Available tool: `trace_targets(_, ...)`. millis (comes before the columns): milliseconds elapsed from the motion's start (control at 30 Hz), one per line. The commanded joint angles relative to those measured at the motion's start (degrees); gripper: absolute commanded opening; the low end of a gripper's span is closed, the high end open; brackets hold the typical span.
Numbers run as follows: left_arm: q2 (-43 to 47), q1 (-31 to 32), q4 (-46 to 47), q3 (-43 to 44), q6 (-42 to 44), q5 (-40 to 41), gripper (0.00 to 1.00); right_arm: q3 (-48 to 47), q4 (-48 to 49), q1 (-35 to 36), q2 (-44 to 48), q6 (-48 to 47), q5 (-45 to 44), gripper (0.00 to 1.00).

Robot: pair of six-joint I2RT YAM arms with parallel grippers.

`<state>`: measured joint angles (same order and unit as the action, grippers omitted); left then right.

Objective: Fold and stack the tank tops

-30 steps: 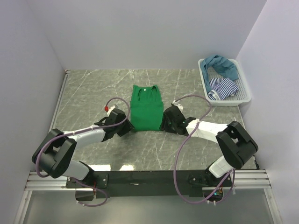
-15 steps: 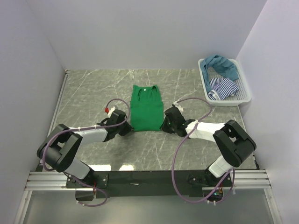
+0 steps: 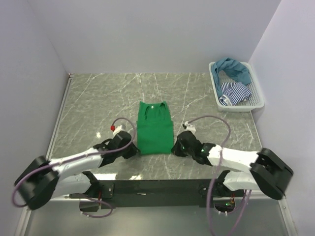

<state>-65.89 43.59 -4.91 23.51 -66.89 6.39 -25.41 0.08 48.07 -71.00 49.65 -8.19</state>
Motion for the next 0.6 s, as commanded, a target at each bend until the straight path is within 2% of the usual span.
trace_targets(0, 9.6, 5.6, -8.9, -2.1, -5.7, 3.1, 0.01, 3.0, -6.7, 5.6, 9.4, 4.9, -4.8, 0.00)
trace_targets(33, 11.8, 7.2, -13.4, -2.1, -6.9, 4.8, 0.01, 3.8, -8.1, 7.3, 11.5, 5.9, -5.2, 0.00)
trace_targets(167, 21.7, 12.6, -20.6, -0.1, -11.1, 7.0, 0.01, 2.5, -17.4, 12.8, 20.3, 9.7, -8.7, 0.00)
trace_targets(267, 23.3, 13.6, -23.9, 2.2, -10.4, 8.8, 0.01, -0.8, -20.1, 13.4, 24.7, 8.7, -9.1, 0.00)
trace_targets(433, 19.2, 13.5, -25.2, 10.3, -6.4, 12.2, 0.01, -9.8, -25.6, 13.2, 22.5, 4.2, -12.2, 0.00)
trace_targets(567, 14.1, 11.1, -24.5, 18.0, -1.8, 12.8, 0.01, -15.1, -25.6, 9.5, 18.5, -0.7, -11.5, 0.00)
